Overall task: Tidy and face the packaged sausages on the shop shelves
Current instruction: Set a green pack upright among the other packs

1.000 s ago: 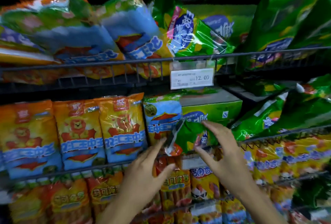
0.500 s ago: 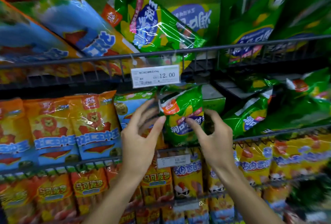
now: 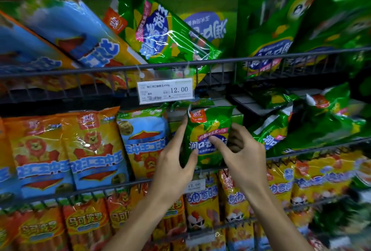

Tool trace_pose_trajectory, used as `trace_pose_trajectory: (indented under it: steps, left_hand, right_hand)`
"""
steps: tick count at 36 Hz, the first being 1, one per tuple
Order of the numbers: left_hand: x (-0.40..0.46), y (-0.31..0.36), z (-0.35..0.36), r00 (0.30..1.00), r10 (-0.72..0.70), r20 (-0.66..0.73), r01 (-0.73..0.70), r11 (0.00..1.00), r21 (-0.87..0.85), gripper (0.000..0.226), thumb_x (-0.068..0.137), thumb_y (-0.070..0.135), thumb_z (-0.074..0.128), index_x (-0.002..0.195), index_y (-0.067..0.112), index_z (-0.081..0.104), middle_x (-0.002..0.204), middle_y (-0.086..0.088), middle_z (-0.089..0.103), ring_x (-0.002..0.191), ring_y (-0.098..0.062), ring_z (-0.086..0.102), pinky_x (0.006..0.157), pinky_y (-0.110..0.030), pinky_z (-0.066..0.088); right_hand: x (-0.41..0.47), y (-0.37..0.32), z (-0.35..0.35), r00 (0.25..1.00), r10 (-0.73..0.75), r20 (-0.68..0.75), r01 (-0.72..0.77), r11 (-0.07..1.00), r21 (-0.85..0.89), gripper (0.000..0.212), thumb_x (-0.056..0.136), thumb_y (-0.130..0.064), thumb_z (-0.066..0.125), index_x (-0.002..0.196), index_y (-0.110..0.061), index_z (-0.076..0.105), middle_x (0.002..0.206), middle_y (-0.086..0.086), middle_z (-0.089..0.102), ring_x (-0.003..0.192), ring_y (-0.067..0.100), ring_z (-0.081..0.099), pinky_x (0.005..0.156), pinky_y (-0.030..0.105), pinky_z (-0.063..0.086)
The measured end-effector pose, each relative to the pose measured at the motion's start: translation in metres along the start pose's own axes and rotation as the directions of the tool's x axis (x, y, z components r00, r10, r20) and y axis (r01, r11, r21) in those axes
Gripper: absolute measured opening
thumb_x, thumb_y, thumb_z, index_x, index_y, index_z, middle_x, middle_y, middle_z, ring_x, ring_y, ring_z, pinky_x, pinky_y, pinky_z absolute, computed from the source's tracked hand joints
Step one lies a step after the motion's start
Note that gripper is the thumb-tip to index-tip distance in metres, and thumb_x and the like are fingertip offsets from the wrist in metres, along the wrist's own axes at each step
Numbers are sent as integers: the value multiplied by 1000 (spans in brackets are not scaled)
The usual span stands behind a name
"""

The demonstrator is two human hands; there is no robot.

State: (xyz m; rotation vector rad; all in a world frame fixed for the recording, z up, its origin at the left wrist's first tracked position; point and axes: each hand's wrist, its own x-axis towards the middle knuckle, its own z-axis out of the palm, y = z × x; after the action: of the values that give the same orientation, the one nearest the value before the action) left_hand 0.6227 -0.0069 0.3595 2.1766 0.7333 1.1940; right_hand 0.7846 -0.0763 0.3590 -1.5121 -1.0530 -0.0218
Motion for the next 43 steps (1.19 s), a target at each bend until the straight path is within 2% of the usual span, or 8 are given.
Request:
trace_pose_trajectory:
  steps: [3,9,15,20,28,34,39,43]
  left_hand:
    - [0,-1,2,999,-14,48,12,999,44,88,100,32,63,148,71,-1,148,49,19,136,23,26,113,-7,31]
    - [-13,-6,-4,993,-36,109,28,997,75,94,99,41,60,146,70,-15,166,26,18,149,0,28,111,-18,35]
    - [-36,-19,-30,999,35,36,-42,975,217,70,101,40,57,154,61,16,152,49,19,142,23,18,105,5,18]
    - [-53,-31,-56,990,108,-91,-79,956,282,54,103,33,59,152,45,40,152,35,36,143,10,33,112,-5,26]
    - [-58,-54,-101,935,303,-184,-159,823,545,46,97,18,61,143,15,57,153,4,48,151,-21,32,127,-31,19]
    - [-56,-81,-125,962,257,-89,-141,750,646,60,101,28,54,157,14,38,170,2,23,159,-25,14,130,-38,12]
    - [-58,-91,-127,965,257,-51,-162,739,654,63,102,31,52,160,15,33,172,0,16,159,-27,9,130,-41,10]
    - [-58,-95,-124,965,253,-62,-156,751,641,65,102,29,52,161,15,29,172,0,14,160,-26,7,128,-48,13]
  right_hand:
    - [3,-2,-2,998,41,53,-39,999,-31,77,79,-59,77,141,-18,58,92,-29,61,88,-12,62,83,13,53]
    - [-6,0,-1,999,-7,37,7,1000,-5,73,81,-58,76,143,-25,54,110,-21,67,98,-4,65,85,20,57]
    - [-34,6,6,901,-363,-238,372,928,-8,41,93,-16,77,130,-9,61,123,1,64,115,17,63,98,34,54]
    - [-60,-4,27,758,-651,-34,652,754,77,28,93,-5,71,120,-14,70,115,0,72,114,11,67,94,27,55]
    - [-62,-35,79,895,-243,375,228,970,83,74,98,-36,66,159,-35,24,157,-21,36,144,-6,34,117,21,37]
    - [-53,-56,99,929,-113,353,83,992,99,90,91,-43,73,160,-35,17,149,-24,37,136,-11,33,107,1,28]
    - [-53,-55,113,964,-53,260,33,996,83,95,86,-45,78,161,-24,23,156,-8,41,143,8,40,115,34,43]
    - [-52,-58,112,981,-24,191,5,995,102,89,87,-45,77,158,-22,30,146,-10,42,132,-3,40,108,17,40]
